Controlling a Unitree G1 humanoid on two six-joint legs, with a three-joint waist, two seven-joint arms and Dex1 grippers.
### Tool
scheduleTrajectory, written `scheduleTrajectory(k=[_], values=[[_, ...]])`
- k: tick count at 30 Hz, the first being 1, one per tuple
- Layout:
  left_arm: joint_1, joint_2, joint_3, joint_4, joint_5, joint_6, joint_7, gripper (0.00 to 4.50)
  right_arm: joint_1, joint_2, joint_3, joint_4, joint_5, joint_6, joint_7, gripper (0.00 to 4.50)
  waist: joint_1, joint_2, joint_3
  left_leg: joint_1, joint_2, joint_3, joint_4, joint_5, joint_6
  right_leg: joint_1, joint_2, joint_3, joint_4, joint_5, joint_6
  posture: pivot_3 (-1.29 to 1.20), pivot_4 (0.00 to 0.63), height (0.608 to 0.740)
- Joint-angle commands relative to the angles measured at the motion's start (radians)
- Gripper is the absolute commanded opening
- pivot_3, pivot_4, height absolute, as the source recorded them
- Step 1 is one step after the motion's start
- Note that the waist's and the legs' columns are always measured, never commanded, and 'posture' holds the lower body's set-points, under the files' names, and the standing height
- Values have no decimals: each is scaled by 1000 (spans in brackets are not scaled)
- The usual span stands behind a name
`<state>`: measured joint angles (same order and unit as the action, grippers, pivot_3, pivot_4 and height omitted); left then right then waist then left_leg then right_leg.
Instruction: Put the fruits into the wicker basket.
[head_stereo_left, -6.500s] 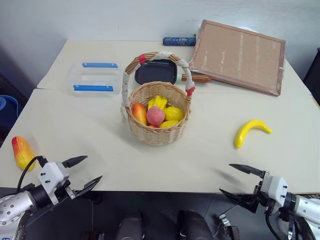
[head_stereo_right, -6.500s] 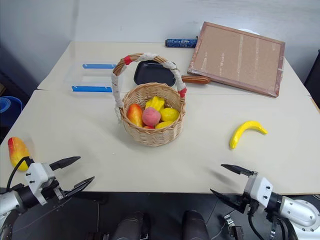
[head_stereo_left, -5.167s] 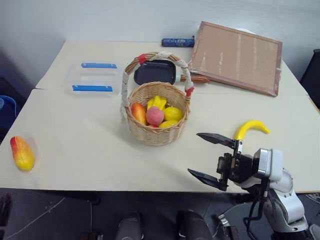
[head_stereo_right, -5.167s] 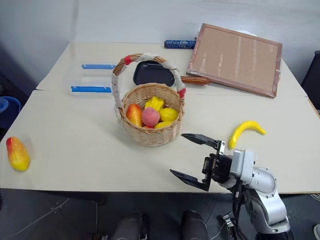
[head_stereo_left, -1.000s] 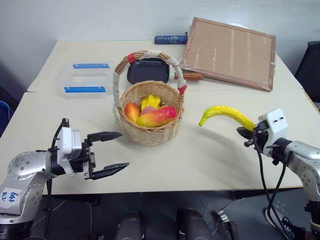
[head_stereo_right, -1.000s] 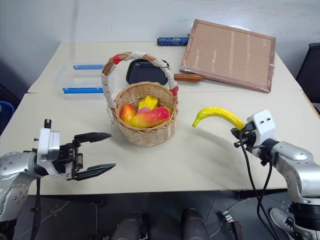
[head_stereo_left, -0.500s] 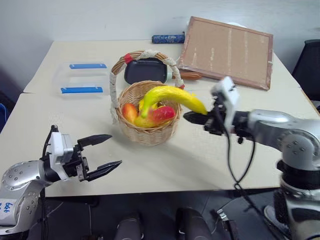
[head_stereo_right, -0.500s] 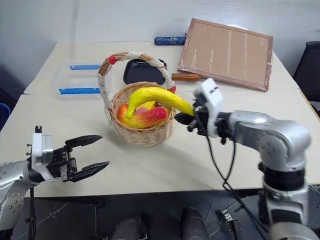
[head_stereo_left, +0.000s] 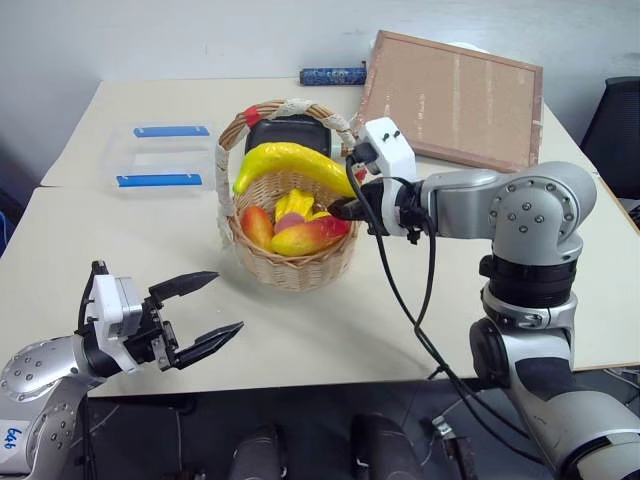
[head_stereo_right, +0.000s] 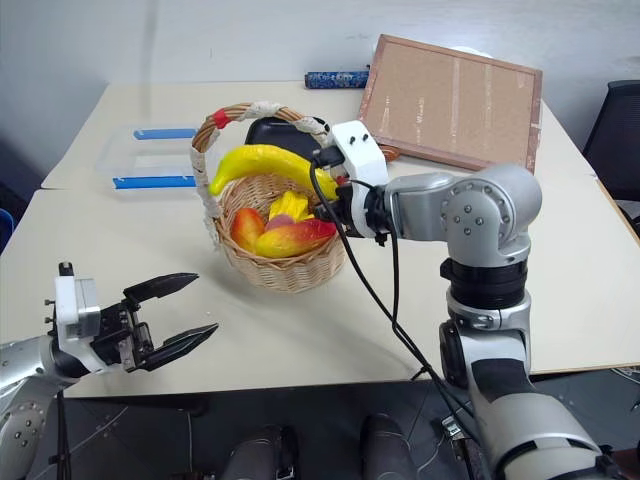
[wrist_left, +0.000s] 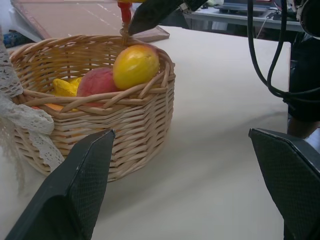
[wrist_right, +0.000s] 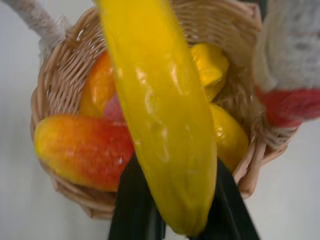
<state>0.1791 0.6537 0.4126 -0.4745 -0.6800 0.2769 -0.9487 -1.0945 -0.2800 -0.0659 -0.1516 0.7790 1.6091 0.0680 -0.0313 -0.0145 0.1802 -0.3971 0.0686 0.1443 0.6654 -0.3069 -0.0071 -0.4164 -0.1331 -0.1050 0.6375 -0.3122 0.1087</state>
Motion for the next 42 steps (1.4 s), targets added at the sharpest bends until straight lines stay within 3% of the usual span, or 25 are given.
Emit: scheduleTrajectory(k=[1,6,9,12,14,17,22,29,34,42], values=[[14,-7,4,-39,-1,-24,10,4500,-31,-7,-20,-12,10,5,10,1747,0,0,0,-1,0,0,0,0,0,0,0,0,0,0,0,0,150,740],[10,-8,4,-32,0,-31,12,4500,0,-132,5,-84,52,-4,147,3363,2,0,0,-4,0,0,1,0,0,-3,0,0,0,0,1,0,150,740],[0,-5,10,-23,-3,-34,13,4500,87,-275,-4,-181,120,-67,333,4271,5,0,0,-6,0,-1,1,0,0,-4,0,0,-1,1,1,0,150,740],[-12,-3,22,-15,-12,-31,19,4500,246,-464,-20,-239,129,-218,564,4271,8,-1,0,-7,-1,-1,1,-1,2,-4,0,-1,-3,1,2,0,150,740],[-29,-6,41,-14,-43,-15,38,4500,368,-514,-68,-201,65,-446,708,4271,6,-1,0,-8,-1,0,0,-2,3,-4,0,-1,-7,2,3,0,150,740],[-58,1,80,-29,-124,30,69,4500,451,-481,-105,-48,-64,-833,856,4271,-5,-1,0,-5,-1,2,1,-2,3,-1,0,0,-10,3,5,0,150,740],[-142,41,112,-72,-266,129,149,4500,315,-374,17,228,-208,-1165,1042,4271,-13,-1,0,1,0,4,2,1,2,2,0,1,-9,4,3,0,150,740],[-166,66,87,-80,-254,157,155,4500,29,-177,149,724,-394,-1460,1201,4271,-24,0,0,6,0,4,-2,1,0,4,0,1,-5,4,3,0,150,740],[-145,67,86,-103,-246,161,158,4500,-119,-80,162,1002,-468,-1568,1267,4271,-26,0,0,6,0,4,-3,1,0,4,1,1,-6,4,3,0,150,740],[-129,63,85,-113,-236,154,162,4500,-198,-46,131,1150,-500,-1611,1367,1547,-24,0,1,6,0,4,-1,1,0,5,0,1,-5,4,3,0,150,740]])
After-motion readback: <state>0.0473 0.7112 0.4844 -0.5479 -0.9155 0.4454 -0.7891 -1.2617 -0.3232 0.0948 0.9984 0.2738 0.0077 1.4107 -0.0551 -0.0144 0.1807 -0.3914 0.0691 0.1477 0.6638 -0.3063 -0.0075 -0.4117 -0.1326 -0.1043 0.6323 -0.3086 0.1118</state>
